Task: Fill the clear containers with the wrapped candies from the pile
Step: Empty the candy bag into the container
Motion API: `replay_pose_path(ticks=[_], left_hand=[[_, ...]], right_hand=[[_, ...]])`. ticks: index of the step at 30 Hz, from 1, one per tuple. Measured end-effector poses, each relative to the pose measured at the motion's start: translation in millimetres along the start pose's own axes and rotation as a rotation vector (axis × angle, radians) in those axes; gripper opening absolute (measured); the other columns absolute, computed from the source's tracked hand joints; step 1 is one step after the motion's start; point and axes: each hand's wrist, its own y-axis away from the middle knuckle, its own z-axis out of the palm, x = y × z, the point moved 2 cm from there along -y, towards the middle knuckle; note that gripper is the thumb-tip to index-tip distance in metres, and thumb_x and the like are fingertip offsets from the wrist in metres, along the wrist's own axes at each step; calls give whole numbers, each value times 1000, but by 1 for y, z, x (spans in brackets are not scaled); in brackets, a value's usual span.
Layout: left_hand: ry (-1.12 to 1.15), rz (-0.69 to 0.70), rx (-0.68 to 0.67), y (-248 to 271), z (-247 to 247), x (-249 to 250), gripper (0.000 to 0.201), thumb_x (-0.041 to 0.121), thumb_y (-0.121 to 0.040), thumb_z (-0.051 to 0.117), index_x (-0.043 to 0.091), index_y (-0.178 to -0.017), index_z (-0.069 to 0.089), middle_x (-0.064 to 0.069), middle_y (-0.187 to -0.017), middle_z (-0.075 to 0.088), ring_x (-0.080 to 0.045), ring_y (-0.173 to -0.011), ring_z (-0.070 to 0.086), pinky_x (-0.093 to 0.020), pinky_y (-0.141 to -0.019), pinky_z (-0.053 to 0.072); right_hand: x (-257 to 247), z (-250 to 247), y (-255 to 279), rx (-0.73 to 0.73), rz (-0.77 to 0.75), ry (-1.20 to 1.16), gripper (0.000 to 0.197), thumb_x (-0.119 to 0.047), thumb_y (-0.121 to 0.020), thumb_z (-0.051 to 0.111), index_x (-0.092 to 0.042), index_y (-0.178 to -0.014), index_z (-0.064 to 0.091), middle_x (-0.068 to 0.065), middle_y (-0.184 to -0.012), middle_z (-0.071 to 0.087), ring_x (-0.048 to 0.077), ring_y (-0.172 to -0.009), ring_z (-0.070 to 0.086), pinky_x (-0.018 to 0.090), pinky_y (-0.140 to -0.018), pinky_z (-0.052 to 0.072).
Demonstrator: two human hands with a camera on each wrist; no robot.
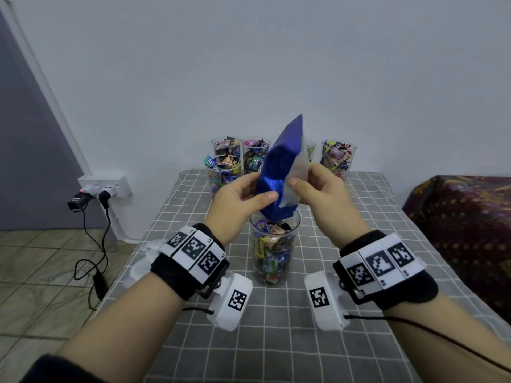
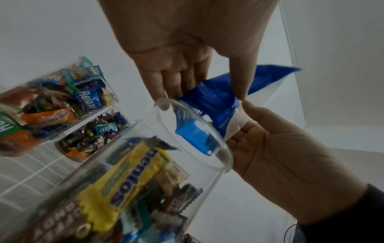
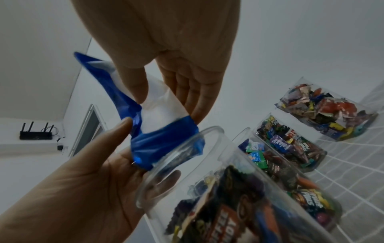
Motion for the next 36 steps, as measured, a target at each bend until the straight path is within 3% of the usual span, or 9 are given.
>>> replay_pose_path(ticks=[3,8,12,17,23,26,29,33,36], left_hand=[[-3,3,29,2,0,-3,28,7,-76,71,15,-102,63,-1,-96,71,-12,-89,67,-23,-78,53],[15,36,135,4,-1,2,21,-2,-85,60,5,-105,58,-4,-92,66,2,-71,63,-9,-58,45],[10,34,145,3,-3,4,25,4,-80,67,13,-102,60,-4,-99,67,-13,-90,64,-21,-77,52],[-33,28,141,4,-2,6,20,-4,-87,55,13,-93,62,3,-85,67,-3,-75,64,-16,-67,50],[-64,23,153,7,5,10,24,0,-88,58,15,-107,60,2,-98,67,-6,-88,64,-19,-76,51],[-100,28,274,14,7,12,31,7,-89,59,16,-119,56,5,-106,62,-9,-101,60,-25,-87,51],[-170,145,410,32,11,18,15,12,-88,62,24,-98,61,7,-95,63,-5,-88,60,-20,-80,49],[-261,126,251,59,32,17,14,18,-85,63,20,-71,61,6,-67,59,-3,-62,53,-14,-61,43],[-266,3,86,77,62,-2,12,38,-75,60,28,-71,64,6,-68,61,-5,-62,53,-21,-63,46]], right_hand=[[-4,3,-1,-8,-17,100,15,-16,-88,63,-16,-103,62,2,-100,68,18,-95,64,38,-86,52],[-13,6,-3,51,-5,88,46,-34,-78,60,-9,-116,61,7,-108,67,21,-103,63,42,-92,52],[-12,5,1,12,21,83,10,-15,-92,57,-16,-96,66,3,-93,69,13,-87,65,38,-83,56],[-11,4,5,54,-21,163,13,-29,-81,56,-20,-73,62,28,-83,60,34,-76,57,58,-76,52],[-8,1,4,100,-38,258,13,-33,-79,54,-25,-72,61,12,-79,63,35,-83,60,56,-76,50],[-3,-5,6,150,33,119,18,-17,-91,56,-18,-73,61,12,-81,61,31,-80,60,47,-73,58],[0,-11,10,187,106,-52,22,-5,-95,49,-9,-76,59,8,-79,61,17,-72,61,27,-60,58],[9,-25,15,276,163,-198,22,-6,-96,47,-9,-76,56,6,-76,64,11,-64,65,24,-55,54],[15,-43,24,357,204,-286,21,-7,-96,47,-11,-78,56,7,-78,65,15,-67,64,25,-55,54]])
